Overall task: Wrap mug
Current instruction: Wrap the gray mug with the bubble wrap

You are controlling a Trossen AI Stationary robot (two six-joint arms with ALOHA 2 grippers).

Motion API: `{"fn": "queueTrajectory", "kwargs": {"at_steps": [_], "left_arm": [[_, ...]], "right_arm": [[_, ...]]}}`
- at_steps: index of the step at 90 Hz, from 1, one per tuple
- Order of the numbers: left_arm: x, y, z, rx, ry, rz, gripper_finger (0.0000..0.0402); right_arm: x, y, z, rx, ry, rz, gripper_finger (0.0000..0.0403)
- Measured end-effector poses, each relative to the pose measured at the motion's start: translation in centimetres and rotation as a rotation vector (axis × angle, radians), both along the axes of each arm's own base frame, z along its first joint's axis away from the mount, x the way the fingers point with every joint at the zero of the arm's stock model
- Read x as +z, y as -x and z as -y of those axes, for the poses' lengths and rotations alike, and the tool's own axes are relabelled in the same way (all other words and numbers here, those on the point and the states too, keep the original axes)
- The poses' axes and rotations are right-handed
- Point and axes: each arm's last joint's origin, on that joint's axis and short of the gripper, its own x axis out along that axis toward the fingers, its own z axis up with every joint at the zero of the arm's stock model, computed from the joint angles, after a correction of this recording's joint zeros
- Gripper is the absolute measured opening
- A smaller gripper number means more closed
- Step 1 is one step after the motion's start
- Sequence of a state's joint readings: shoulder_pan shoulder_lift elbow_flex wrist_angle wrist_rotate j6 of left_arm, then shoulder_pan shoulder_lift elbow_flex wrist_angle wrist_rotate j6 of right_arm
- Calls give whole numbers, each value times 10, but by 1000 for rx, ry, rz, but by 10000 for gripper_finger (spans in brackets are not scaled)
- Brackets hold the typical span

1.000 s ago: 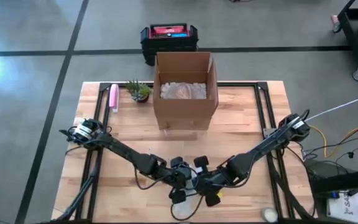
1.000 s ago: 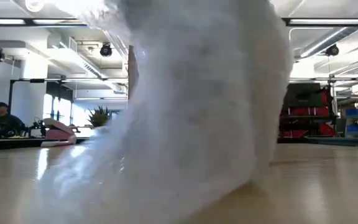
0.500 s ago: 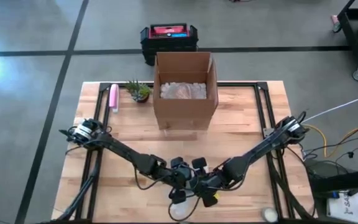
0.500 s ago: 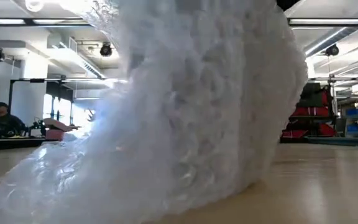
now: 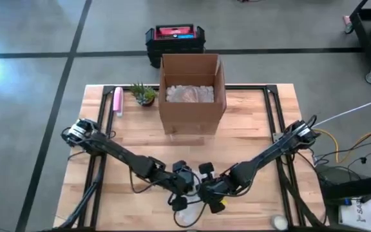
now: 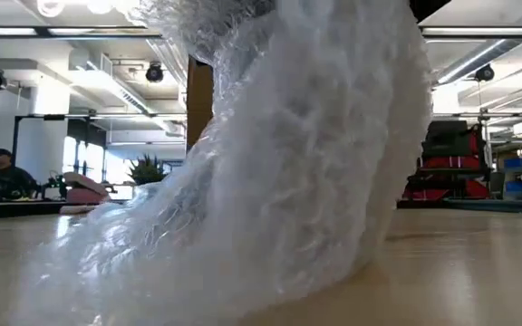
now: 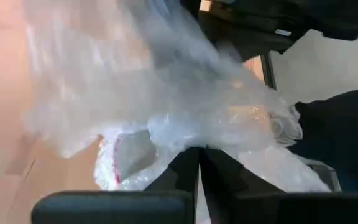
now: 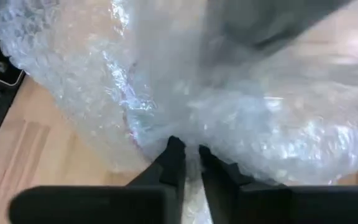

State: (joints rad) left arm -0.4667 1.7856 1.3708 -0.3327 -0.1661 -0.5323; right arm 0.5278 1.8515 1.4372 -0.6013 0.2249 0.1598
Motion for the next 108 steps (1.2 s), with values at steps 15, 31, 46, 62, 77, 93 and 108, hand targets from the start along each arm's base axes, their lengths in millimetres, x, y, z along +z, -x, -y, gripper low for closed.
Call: {"fn": "queueTrajectory", "kwargs": {"at_steps": [15, 31, 46, 62, 77, 93, 108], "left_arm": [[10, 17, 6, -20, -10, -38, 0], [8, 33, 32, -71, 4, -57, 0], [-9, 35, 57, -89, 32, -65, 0], [-23, 18, 69, -96, 59, 44, 0], [-18, 4, 54, 9, -19, 129, 0], [-13, -5, 37, 102, -65, 168, 0], [-26, -11, 25, 143, -80, 127, 0]], "right_arm": [[0, 0, 0, 2, 3, -1, 7], [0, 0, 0, 2, 4, -2, 2], [0, 0, 0, 2, 5, -2, 2], [0, 0, 0, 1, 6, -2, 2], [-1, 0, 0, 1, 6, -2, 2], [0, 0, 1, 10, 11, 0, 2], [-1, 0, 2, 3, 11, -4, 2]]}}
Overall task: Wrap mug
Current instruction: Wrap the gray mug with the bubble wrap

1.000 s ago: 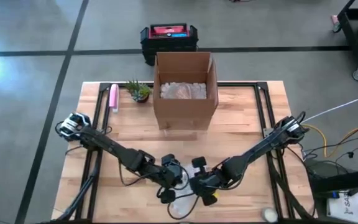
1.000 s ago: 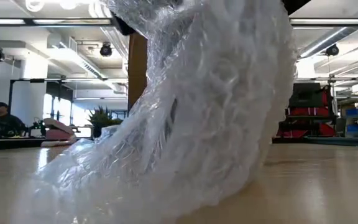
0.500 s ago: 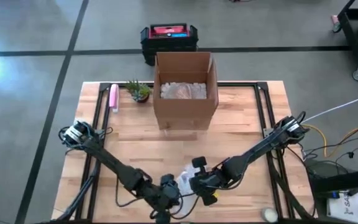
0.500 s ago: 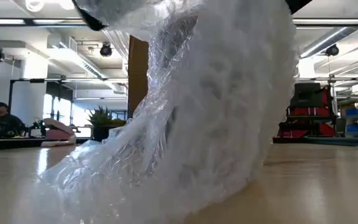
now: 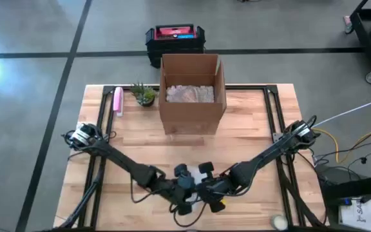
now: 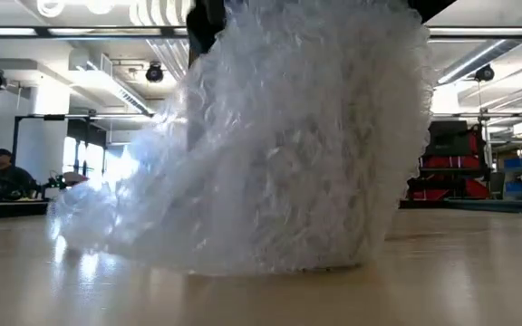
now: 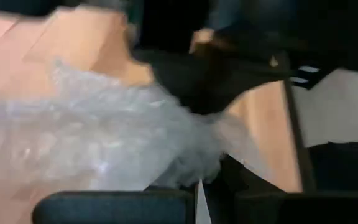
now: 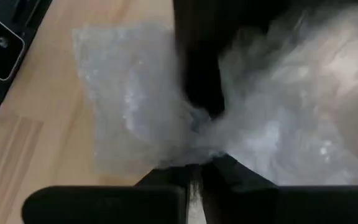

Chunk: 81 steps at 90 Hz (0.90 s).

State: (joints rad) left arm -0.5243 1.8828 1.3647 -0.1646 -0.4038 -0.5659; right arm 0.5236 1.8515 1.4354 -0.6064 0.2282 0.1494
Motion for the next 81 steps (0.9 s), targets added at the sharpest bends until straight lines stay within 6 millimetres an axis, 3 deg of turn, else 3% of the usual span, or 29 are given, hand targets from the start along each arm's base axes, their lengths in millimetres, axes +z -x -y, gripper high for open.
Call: {"fn": "queueTrajectory", "kwargs": {"at_steps": [25, 40, 61, 81], "left_arm": [[-6, 0, 1, -14, 4, -37, 0], [-7, 0, 1, -16, 5, -39, 0], [-7, 0, 1, -13, 10, -39, 0], [-7, 1, 1, -18, 19, -46, 0]], "right_arm": [[3, 1, 0, -57, -36, 3, 7], [11, 0, 0, -87, -56, 0, 54], [58, 13, 5, -60, -70, -109, 134], [93, 25, 11, 43, -51, -50, 167]]}}
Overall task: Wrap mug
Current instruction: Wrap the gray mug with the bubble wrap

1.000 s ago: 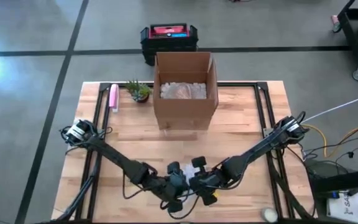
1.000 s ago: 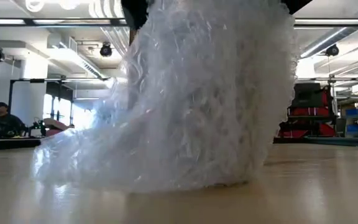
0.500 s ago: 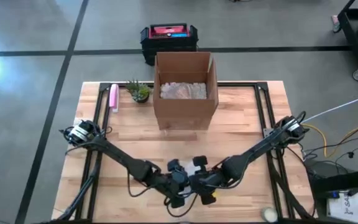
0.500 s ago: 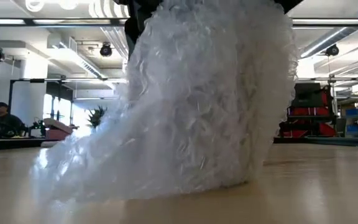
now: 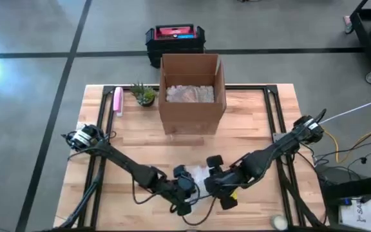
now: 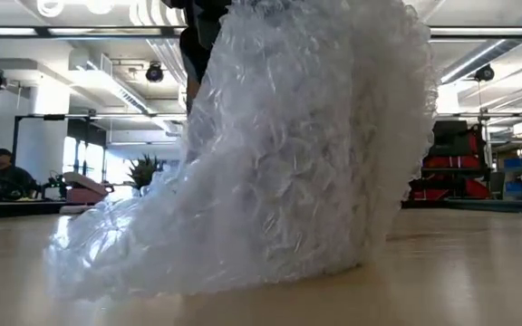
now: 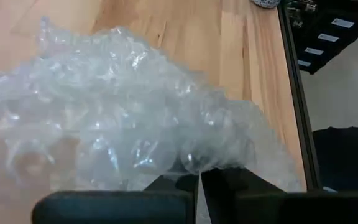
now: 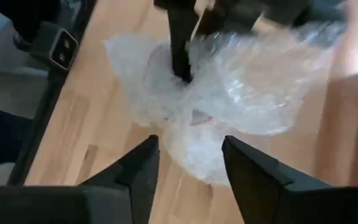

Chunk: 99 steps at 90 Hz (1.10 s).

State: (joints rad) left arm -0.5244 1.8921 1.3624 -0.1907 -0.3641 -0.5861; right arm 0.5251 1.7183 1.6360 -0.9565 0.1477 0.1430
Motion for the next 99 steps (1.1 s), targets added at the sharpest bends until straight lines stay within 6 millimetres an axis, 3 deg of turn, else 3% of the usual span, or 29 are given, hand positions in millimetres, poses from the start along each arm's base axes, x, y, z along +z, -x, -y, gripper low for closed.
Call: {"fn": "queueTrajectory", "kwargs": {"at_steps": [13, 25, 39, 53, 86, 99], "left_arm": [[0, 0, 0, -4, 3, 0, 0], [1, 0, 1, -8, 8, 1, 0], [1, 0, 1, -9, 10, 5, 0], [1, 0, 1, -9, 10, 5, 0], [1, 0, 1, -9, 10, 5, 0], [11, 4, 1, -16, 24, 22, 0]], "right_arm": [[6, -5, 6, 52, 4, 93, 166], [-2, -20, 10, 63, -13, 186, 146], [-27, -20, 12, 61, 6, 144, 81], [-38, -17, 13, 39, -6, 134, 9], [-54, -20, 11, 8, -53, 196, 2], [-75, -21, 11, -17, -63, 192, 1]]}}
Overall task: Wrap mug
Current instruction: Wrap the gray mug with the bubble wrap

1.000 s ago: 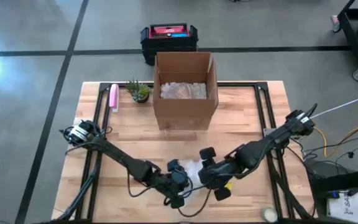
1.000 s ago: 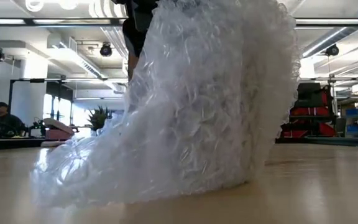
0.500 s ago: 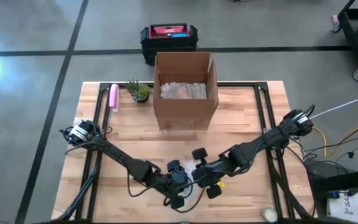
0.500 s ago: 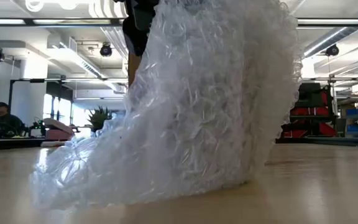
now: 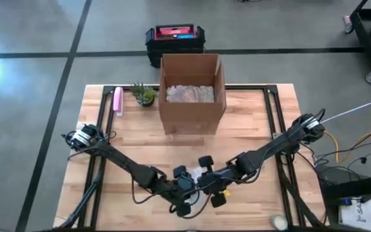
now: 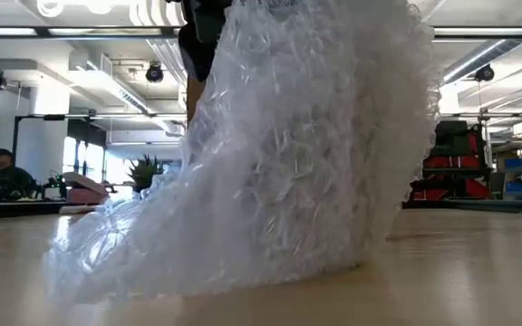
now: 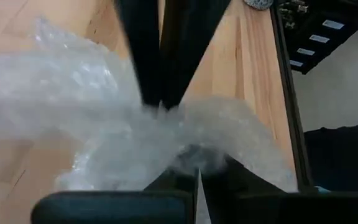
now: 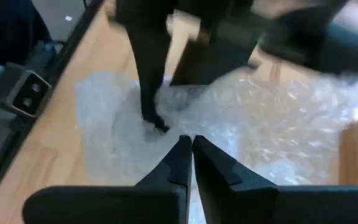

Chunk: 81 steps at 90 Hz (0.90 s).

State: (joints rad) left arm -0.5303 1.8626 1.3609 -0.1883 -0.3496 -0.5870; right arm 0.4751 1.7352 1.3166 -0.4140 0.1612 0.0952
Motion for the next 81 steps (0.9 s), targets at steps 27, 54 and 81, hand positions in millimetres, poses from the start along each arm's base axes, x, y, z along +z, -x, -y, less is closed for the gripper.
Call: {"fn": "queueTrajectory", "kwargs": {"at_steps": [27, 54, 81], "left_arm": [[34, 21, 0, 6, 30, 0, 0], [12, 26, 20, 31, 10, -28, 0], [-1, 4, -3, 123, -45, -1, 0]], "right_arm": [[-39, -13, -7, -10, 12, -51, 0], [-43, -16, -9, -15, 10, -54, 0], [-43, -17, -9, -14, 4, -42, 0]]}}
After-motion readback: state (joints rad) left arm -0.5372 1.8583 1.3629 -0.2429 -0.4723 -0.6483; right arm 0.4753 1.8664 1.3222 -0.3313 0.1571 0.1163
